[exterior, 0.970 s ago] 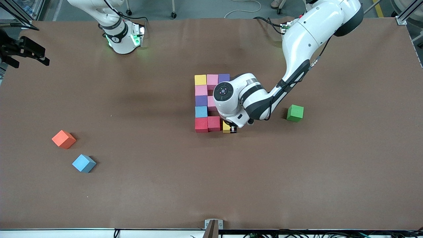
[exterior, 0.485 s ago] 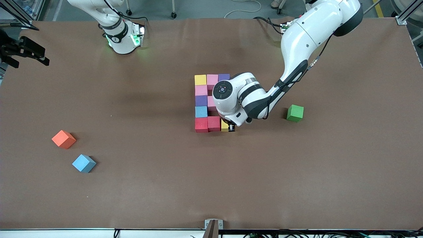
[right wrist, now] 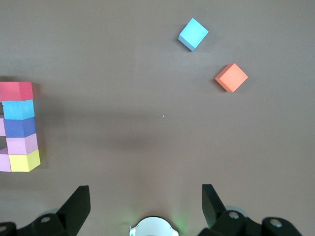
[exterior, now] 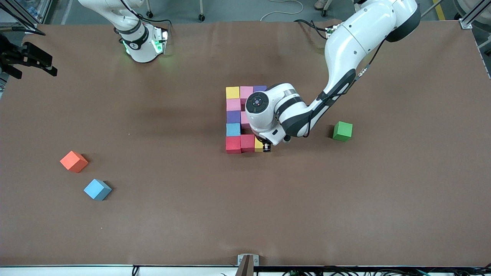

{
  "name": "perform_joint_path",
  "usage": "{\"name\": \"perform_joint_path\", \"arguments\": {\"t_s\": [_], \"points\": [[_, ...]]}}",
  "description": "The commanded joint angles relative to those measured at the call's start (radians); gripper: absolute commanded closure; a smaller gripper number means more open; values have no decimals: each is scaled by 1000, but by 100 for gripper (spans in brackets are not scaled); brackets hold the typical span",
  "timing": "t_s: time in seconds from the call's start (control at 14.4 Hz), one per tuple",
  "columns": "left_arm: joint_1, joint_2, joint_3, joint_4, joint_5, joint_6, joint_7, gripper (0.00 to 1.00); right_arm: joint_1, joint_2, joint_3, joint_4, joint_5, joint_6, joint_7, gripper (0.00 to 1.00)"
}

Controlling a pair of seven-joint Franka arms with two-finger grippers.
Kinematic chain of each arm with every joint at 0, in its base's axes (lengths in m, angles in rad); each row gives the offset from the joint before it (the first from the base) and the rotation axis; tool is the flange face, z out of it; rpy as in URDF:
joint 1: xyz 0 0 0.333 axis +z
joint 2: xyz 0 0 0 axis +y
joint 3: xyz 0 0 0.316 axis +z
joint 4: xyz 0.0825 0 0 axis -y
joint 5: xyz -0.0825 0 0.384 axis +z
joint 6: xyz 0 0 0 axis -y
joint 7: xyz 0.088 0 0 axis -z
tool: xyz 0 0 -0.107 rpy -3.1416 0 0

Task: Arrange 11 blocks into digit 3
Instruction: 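Lower the yellow cube beside the red cube and open the left gripper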

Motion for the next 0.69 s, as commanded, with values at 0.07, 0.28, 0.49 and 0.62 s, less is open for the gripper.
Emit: {"name": "perform_joint_path", "arguments": {"t_s": [0.07,0.28,0.49,0.62], "points": [[-10,-14,5,-15,22,13,-25,21,-8,-21,8,-14,-5,-3,2,0],[-10,-15,5,-15,22,12,-40,0,-8,-21,8,-14,-5,-5,2,0],[-10,-18,5,-13,22,12,-35,0,-8,-21,8,-14,-5,-5,2,0],[-10,-29,4,-10,22,2,-29,0,-8,-21,8,-14,-5,-5,2,0]]}}
